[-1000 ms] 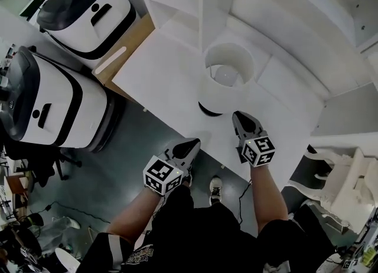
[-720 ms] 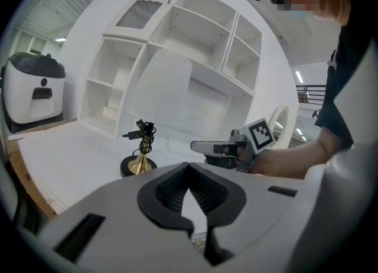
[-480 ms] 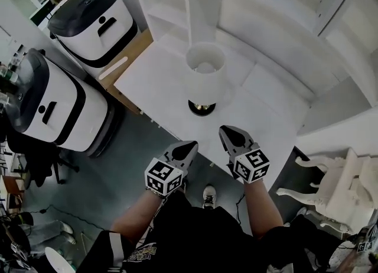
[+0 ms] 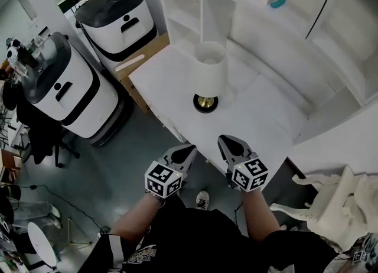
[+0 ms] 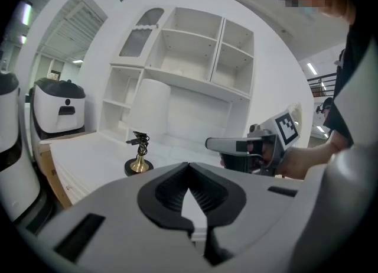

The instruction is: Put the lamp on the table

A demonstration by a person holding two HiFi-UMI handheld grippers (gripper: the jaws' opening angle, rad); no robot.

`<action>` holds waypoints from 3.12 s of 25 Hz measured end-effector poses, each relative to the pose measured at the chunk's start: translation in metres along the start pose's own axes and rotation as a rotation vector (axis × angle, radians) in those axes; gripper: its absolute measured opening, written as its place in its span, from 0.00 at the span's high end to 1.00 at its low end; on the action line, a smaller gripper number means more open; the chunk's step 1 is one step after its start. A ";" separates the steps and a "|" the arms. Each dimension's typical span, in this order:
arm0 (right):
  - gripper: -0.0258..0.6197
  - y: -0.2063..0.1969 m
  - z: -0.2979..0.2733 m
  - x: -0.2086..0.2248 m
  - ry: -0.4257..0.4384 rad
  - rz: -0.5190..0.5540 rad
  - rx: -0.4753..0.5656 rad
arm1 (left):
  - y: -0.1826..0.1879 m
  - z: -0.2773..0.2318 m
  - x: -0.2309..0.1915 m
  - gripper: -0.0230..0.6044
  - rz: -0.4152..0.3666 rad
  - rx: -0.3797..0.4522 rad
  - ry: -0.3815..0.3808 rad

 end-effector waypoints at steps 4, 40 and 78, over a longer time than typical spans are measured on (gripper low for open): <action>0.92 -0.005 0.006 -0.015 0.016 0.008 0.002 | -0.008 0.021 0.009 0.95 0.001 0.006 0.033; 0.92 -0.048 -0.006 -0.231 -0.291 -0.018 0.027 | -0.046 0.176 -0.062 0.95 -0.037 -0.059 -0.232; 0.92 -0.062 -0.003 -0.263 -0.309 -0.017 0.033 | -0.055 0.200 -0.062 0.95 -0.065 -0.064 -0.261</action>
Point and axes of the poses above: the fingertips, and each gripper's own axes: z backward along the fingers, x to its right, y out of its top, the point moved 9 cm from there along z, backward along the fingers, and after that the axes turned 3 degrees about z, right-handed, at the moved point
